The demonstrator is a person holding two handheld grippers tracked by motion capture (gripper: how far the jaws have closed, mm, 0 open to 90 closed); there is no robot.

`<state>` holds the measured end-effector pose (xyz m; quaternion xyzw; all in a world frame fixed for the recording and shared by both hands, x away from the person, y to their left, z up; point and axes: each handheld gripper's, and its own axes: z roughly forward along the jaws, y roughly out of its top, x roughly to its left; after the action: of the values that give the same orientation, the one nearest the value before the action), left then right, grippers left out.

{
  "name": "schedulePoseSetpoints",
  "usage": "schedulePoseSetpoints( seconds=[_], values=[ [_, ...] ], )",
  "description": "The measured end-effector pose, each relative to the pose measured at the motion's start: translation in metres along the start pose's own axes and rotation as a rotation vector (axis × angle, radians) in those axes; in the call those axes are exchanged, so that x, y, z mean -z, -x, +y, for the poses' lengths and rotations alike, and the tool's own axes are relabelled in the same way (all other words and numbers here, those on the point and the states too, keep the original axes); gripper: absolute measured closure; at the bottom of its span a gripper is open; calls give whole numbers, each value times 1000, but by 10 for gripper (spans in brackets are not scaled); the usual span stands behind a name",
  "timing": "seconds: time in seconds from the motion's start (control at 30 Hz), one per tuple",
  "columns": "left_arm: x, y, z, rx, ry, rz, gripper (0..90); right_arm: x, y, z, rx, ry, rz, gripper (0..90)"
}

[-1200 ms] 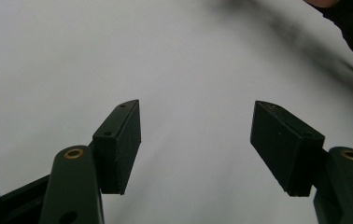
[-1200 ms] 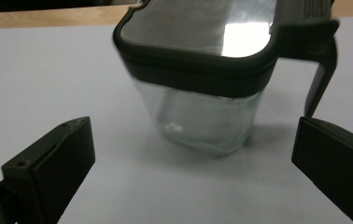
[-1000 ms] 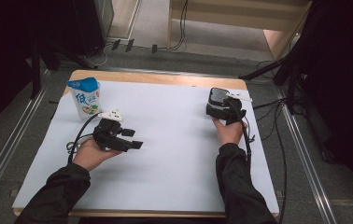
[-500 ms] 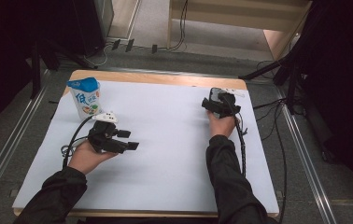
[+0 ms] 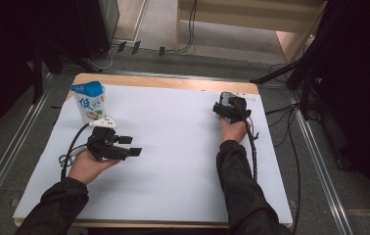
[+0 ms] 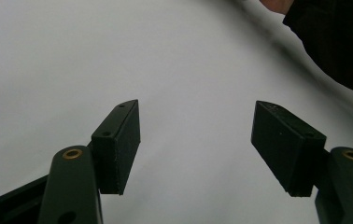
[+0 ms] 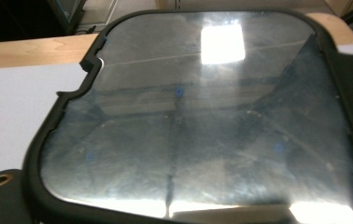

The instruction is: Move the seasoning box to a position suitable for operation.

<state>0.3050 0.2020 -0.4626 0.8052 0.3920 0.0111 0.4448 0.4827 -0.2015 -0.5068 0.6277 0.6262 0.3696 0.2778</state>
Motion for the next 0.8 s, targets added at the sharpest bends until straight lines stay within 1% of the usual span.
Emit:
schedulePoseSetpoints(
  seconds=[0.03,0.17,0.2,0.23,0.27,0.3,0.37,0.53,0.6,0.67,0.7,0.8],
  values=[
    [0,0,0,-2,-1,-5,337,1,0,0,19,9,-5,99],
    [-2,1,1,-7,0,-8,339,2,1,0,31,-2,-5,111],
    [-2,1,1,-7,-4,-7,339,3,0,0,28,7,-11,126],
    [-3,1,2,-9,-8,-9,339,5,0,1,46,19,-17,139],
    [-4,0,2,-10,-8,-14,339,7,1,1,46,19,-22,144],
    [-4,0,2,-11,-10,-14,339,7,3,2,47,21,-8,145],
    [-5,1,2,-15,-15,-16,339,8,6,3,35,17,5,148],
    [-5,1,2,-15,-16,-16,339,10,7,1,62,16,11,152],
    [-5,0,2,-11,-17,-14,339,11,7,1,42,14,19,152],
    [-5,-1,2,-7,-12,-15,338,12,7,2,40,8,23,155],
    [-4,-1,1,-4,-10,-16,338,13,7,2,47,9,22,158],
    [-4,-2,1,-2,-11,-12,338,16,6,4,46,6,41,158]
  ],
)
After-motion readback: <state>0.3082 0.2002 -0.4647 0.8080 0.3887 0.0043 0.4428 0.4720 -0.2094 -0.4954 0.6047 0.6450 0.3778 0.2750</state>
